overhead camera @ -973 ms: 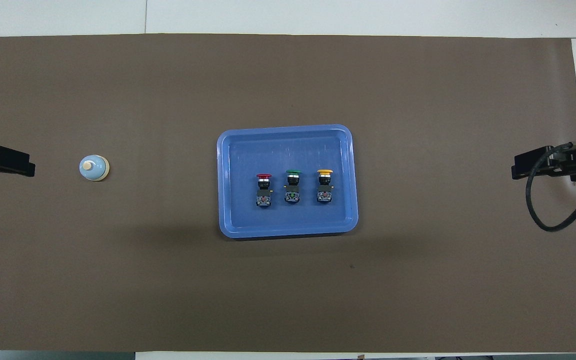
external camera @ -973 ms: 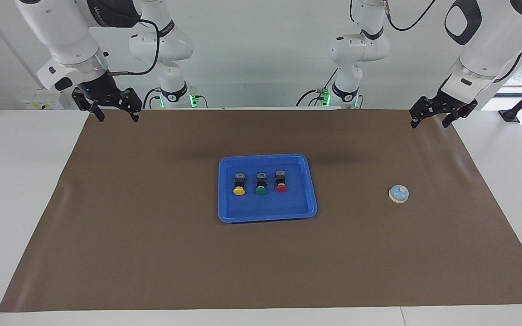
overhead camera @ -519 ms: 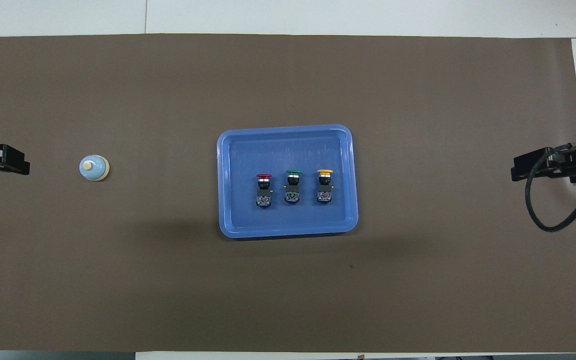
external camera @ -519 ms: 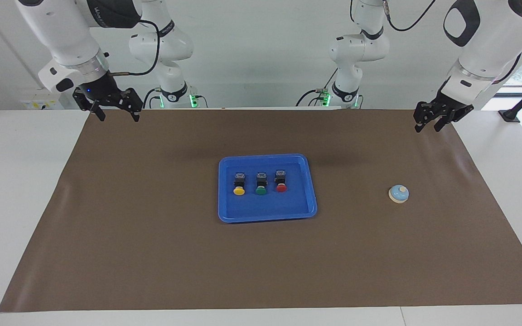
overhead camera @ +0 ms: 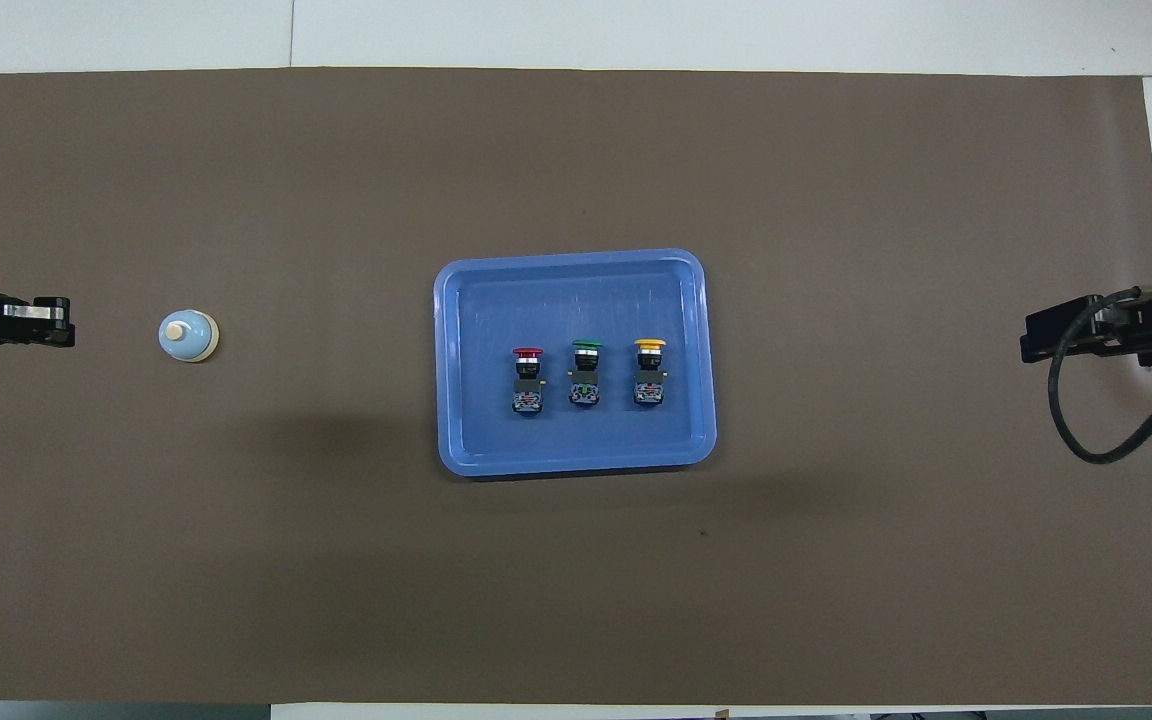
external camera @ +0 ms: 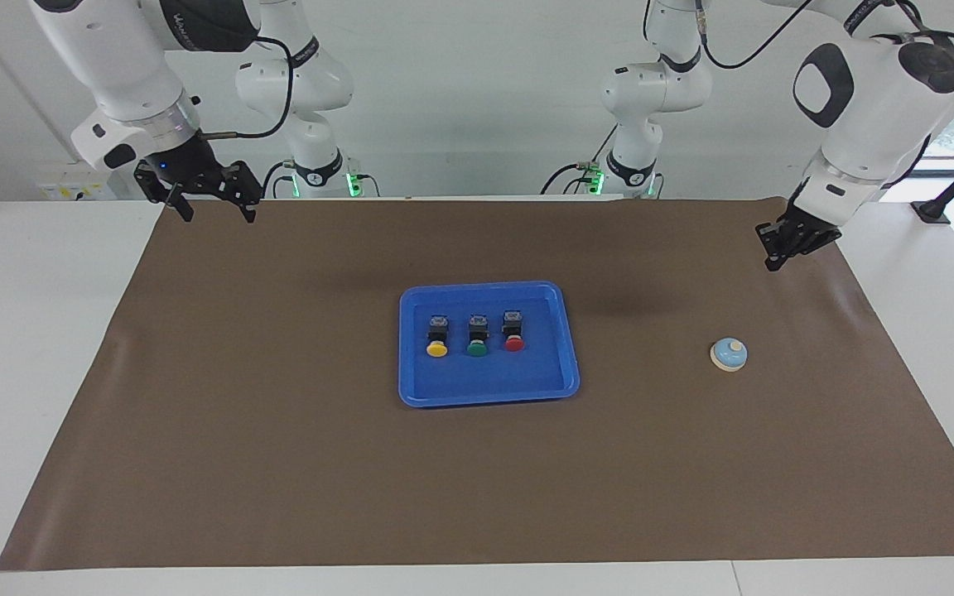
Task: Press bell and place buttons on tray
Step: 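Move the left gripper over the bell and press down on it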
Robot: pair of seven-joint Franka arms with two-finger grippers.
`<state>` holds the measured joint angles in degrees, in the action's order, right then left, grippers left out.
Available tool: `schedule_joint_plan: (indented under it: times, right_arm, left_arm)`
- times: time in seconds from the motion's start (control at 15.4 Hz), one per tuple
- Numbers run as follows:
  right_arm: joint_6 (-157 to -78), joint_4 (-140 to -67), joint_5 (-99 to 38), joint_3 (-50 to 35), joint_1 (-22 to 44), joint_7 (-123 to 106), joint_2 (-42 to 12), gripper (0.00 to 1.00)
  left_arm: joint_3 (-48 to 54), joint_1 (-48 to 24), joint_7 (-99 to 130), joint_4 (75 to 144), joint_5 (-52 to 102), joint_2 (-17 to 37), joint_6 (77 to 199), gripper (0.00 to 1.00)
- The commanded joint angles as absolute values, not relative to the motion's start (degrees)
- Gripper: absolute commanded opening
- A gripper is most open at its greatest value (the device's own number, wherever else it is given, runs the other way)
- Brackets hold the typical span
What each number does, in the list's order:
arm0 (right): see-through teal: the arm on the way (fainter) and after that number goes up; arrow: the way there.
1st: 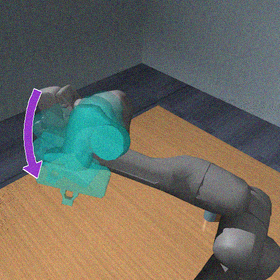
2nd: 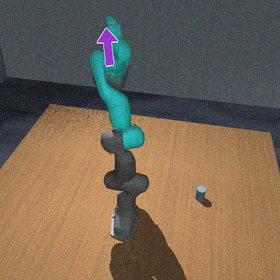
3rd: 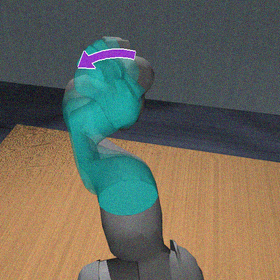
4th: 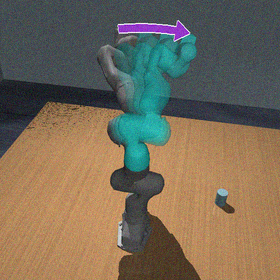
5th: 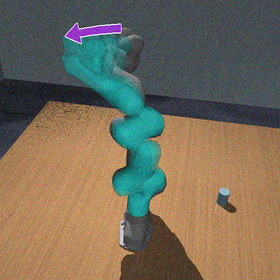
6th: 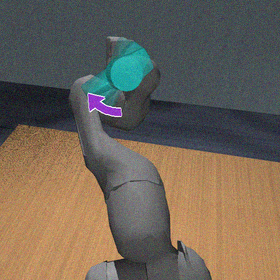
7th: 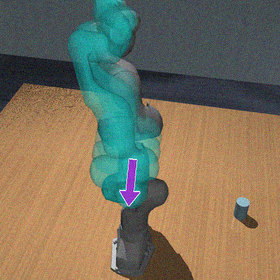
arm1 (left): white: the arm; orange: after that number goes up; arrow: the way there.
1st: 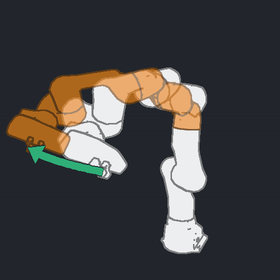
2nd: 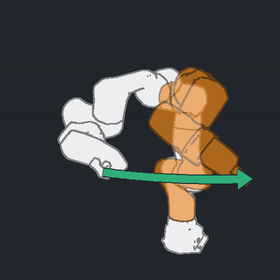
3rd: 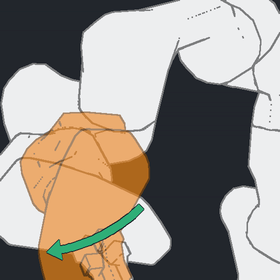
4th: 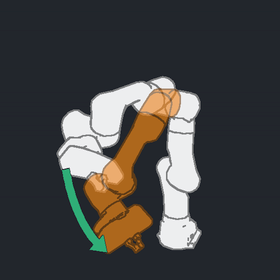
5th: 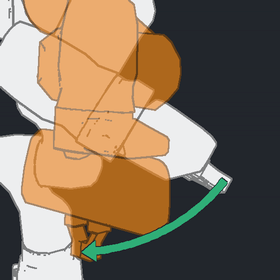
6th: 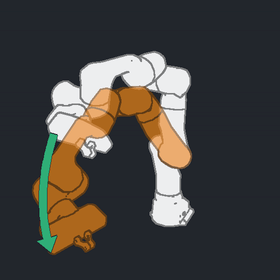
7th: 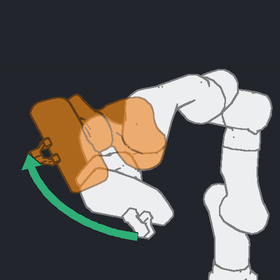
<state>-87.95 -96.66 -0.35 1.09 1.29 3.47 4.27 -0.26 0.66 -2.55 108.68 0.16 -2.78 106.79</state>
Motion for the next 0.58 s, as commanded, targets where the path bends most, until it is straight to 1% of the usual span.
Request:
schedule_joint_plan:
  times: [0.0,0.26,0.39,0.52]
  right_arm:
    - [-87.19,-96.24,-0.18,0.53,0.62,2.46,4.04,1.0]
    - [-87.19,-96.24,-0.18,0.53,0.62,2.46,4.04,1.0]
    - [-87.19,-96.24,-0.18,0.53,0.62,2.46,4.04,1.0]
    - [-87.19,-96.24,-0.18,0.53,0.62,2.46,4.04,1.0]
  left_arm:
    - [-0.09,0.79,-2.37,111.36,-0.7,-0.11,111.96,0.0]
    - [-0.18,1.06,-2.29,111.8,-0.79,6.31,119.34,0.0]
    - [-0.18,1.41,-2.37,113.63,-0.79,8.25,124.43,0.0]
    - [-0.18,1.49,-2.37,113.99,-0.79,10.01,127.08,0.0]
